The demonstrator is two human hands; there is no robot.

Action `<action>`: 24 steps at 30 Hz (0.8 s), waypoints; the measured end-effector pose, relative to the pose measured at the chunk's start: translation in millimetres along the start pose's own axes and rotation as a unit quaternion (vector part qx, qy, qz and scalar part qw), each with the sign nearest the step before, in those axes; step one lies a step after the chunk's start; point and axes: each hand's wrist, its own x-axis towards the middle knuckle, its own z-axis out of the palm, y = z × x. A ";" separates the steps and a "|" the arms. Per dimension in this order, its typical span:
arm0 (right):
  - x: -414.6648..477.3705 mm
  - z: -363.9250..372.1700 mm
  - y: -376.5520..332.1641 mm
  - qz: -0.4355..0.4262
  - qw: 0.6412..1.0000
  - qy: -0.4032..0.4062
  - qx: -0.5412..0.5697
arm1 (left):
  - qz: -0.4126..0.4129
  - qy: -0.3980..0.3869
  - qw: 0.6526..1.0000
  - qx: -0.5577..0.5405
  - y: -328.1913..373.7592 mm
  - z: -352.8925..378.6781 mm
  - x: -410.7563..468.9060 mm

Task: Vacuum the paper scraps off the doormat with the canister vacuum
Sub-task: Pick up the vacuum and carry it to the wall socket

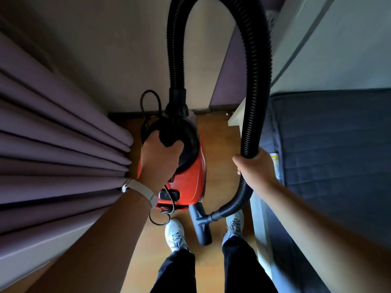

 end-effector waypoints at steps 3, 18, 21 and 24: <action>-47.0 -23.0 -24.2 -0.008 1.000 0.018 0.019 | 0.026 -0.016 0.999 -0.017 34.4 -32.0 -30.0; -210.3 -130.8 -44.6 -0.051 0.971 0.195 0.126 | 0.105 -0.128 0.986 0.006 108.2 -81.3 -153.1; -229.5 -153.0 -31.9 -0.052 0.966 0.215 0.131 | 0.133 -0.157 0.979 0.012 115.1 -70.7 -176.5; -254.3 -178.7 -13.2 -0.046 0.957 0.238 0.161 | 0.156 -0.183 0.970 0.014 122.3 -55.4 -206.2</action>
